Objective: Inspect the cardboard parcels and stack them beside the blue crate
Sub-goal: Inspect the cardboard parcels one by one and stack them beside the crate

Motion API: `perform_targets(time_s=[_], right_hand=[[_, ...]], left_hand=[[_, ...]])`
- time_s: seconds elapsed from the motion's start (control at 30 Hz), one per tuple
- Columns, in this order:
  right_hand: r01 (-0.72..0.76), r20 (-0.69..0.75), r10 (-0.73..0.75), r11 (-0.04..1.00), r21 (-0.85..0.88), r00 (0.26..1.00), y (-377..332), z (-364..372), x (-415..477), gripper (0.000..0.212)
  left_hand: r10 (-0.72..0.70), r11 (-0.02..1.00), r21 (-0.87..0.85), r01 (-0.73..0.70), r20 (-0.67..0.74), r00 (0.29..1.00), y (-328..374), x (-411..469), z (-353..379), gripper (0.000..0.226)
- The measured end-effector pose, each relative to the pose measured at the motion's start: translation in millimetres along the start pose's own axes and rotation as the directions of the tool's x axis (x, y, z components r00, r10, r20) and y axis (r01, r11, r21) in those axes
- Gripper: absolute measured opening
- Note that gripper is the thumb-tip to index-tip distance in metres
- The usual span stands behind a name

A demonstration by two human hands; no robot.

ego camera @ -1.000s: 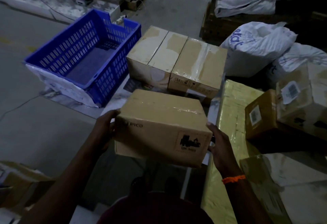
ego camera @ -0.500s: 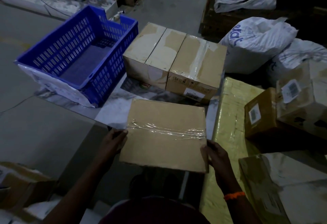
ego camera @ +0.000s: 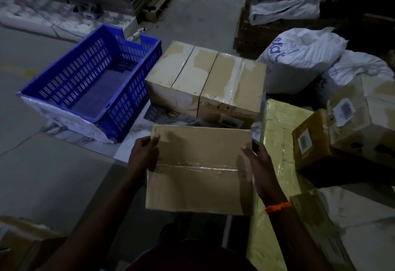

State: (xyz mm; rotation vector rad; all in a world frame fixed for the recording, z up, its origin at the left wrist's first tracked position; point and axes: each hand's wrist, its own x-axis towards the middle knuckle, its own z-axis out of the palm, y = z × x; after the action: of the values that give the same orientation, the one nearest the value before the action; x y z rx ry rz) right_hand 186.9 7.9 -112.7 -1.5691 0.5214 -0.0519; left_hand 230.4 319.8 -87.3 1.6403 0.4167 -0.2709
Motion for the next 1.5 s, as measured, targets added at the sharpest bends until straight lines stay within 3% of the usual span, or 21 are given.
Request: perform_targets(time_s=[0.1,0.23,0.3,0.37,0.43,0.5,0.57,0.73,0.9,1.07,1.23,1.3,1.37,1.43,1.5], right_hand=[[0.045,-0.066,-0.040,0.996,0.079,0.997,-11,-4,-19,0.027],[0.094,-0.177,-0.059,0.976,0.196,0.982,-37,-5,-29,0.040],[0.124,-0.192,-0.079,0.965,0.233,0.978,-47,-8,-26,0.030],[0.132,-0.196,-0.082,0.959,0.252,0.977,-52,-9,-23,0.025],[0.122,-0.216,-0.065,0.958,0.259,0.974,-50,-10,-21,0.035],[0.124,-0.228,-0.067,0.961,0.246,0.971,-46,-11,-22,0.047],[0.116,-0.238,-0.065,0.972,0.207,0.969,-38,-13,-25,0.045],[0.050,-0.260,-0.005,0.985,0.164,0.965,-8,-20,-33,0.019],[0.022,-0.236,-0.011,0.999,0.046,0.972,16,-29,-33,0.020],[0.058,-0.184,-0.058,0.998,-0.010,0.981,15,-28,-25,0.029],[0.089,-0.204,-0.109,0.990,-0.106,0.973,2,-23,-24,0.035],[0.132,-0.240,-0.209,0.945,-0.300,0.948,-3,-19,-26,0.044],[0.262,-0.197,-0.390,0.842,-0.472,0.900,-9,-10,-29,0.052],[0.439,-0.007,-0.565,0.648,-0.622,0.825,-13,4,-27,0.051],[0.537,0.232,-0.583,0.426,-0.728,0.778,-15,22,-20,0.058]], left_hand=[[-0.016,0.993,-0.116,0.012,-0.034,0.999,13,-7,1,0.079],[0.030,0.973,-0.229,-0.043,-0.059,0.998,34,-16,12,0.054],[0.054,0.964,-0.255,-0.077,-0.097,0.994,42,-17,19,0.048],[0.090,0.964,-0.238,-0.118,-0.124,0.988,41,-16,24,0.051],[0.099,0.967,-0.223,-0.122,-0.115,0.988,32,-15,24,0.061],[0.058,0.972,-0.222,-0.078,-0.092,0.994,18,-15,21,0.069],[0.024,0.978,-0.207,-0.038,-0.066,0.998,6,-18,19,0.070],[0.034,0.998,-0.049,-0.036,-0.040,0.999,-12,-34,19,0.040],[0.096,0.992,0.086,-0.097,0.009,0.995,-13,-43,12,0.032],[0.152,0.985,0.080,-0.156,0.052,0.987,-13,-30,8,0.045],[0.171,0.975,0.135,-0.177,0.056,0.984,-8,-13,1,0.075],[0.280,0.918,0.288,-0.274,0.019,0.960,-3,-14,5,0.071],[0.445,0.798,0.433,-0.419,0.046,0.894,2,-16,11,0.061],[0.561,0.638,0.518,-0.570,0.195,0.805,7,-14,24,0.055],[0.559,0.422,0.626,-0.656,0.391,0.732,10,-9,44,0.059]])
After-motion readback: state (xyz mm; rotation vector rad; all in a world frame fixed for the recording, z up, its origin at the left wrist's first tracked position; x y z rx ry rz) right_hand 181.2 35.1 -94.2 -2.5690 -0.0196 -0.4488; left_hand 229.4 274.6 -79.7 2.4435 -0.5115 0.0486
